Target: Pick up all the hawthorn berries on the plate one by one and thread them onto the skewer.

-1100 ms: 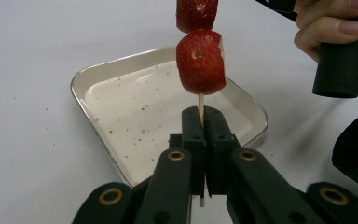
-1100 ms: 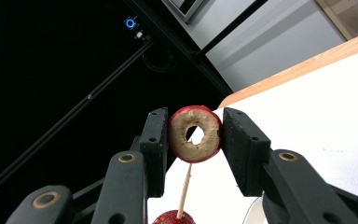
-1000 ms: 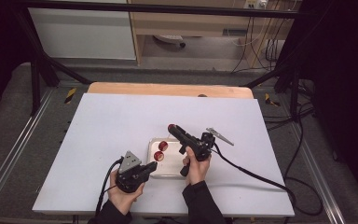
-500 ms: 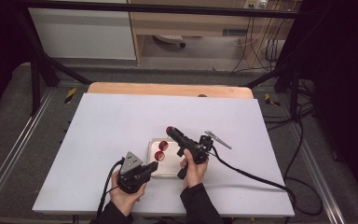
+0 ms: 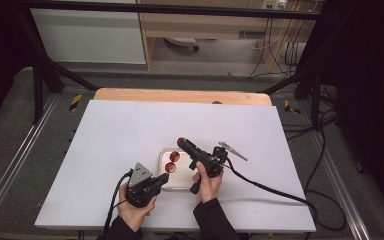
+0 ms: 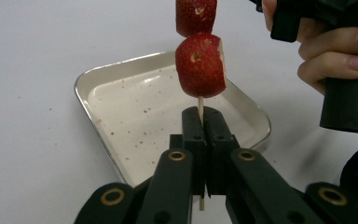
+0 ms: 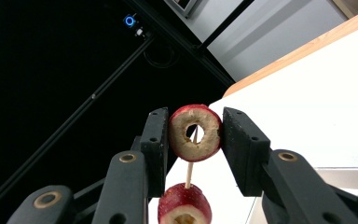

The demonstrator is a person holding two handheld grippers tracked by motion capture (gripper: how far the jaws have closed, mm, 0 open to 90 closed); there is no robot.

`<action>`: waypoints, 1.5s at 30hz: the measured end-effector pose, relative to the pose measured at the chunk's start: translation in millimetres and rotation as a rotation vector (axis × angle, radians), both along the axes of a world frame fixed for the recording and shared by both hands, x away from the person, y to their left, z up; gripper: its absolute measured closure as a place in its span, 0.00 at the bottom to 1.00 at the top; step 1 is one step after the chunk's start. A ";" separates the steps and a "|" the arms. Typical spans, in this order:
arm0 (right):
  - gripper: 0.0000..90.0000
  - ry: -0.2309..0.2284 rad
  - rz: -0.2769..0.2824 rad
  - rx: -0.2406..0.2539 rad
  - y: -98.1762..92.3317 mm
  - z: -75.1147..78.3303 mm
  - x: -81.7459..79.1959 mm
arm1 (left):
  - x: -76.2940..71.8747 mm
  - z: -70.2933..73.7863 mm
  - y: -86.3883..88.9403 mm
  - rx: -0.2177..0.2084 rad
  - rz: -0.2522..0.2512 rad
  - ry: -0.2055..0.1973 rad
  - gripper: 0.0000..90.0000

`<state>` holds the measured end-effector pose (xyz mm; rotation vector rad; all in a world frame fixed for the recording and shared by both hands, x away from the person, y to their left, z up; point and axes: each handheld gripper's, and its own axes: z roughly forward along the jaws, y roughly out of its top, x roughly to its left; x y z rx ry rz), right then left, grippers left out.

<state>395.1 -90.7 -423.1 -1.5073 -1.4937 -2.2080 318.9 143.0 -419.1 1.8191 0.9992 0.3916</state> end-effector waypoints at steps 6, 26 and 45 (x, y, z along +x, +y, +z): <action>0.70 0.021 0.011 0.028 3.5 -5.3 -0.9 | -1.5 0.5 -5.7 0.005 0.001 -0.007 0.99; 0.47 -0.022 0.044 -0.181 -7.8 4.3 -7.3 | 5.2 -2.5 7.9 0.009 -0.008 -0.005 0.99; 0.02 -0.044 0.180 -0.699 -64.3 -8.4 -8.6 | 10.3 -4.2 14.7 0.078 -0.089 0.029 0.98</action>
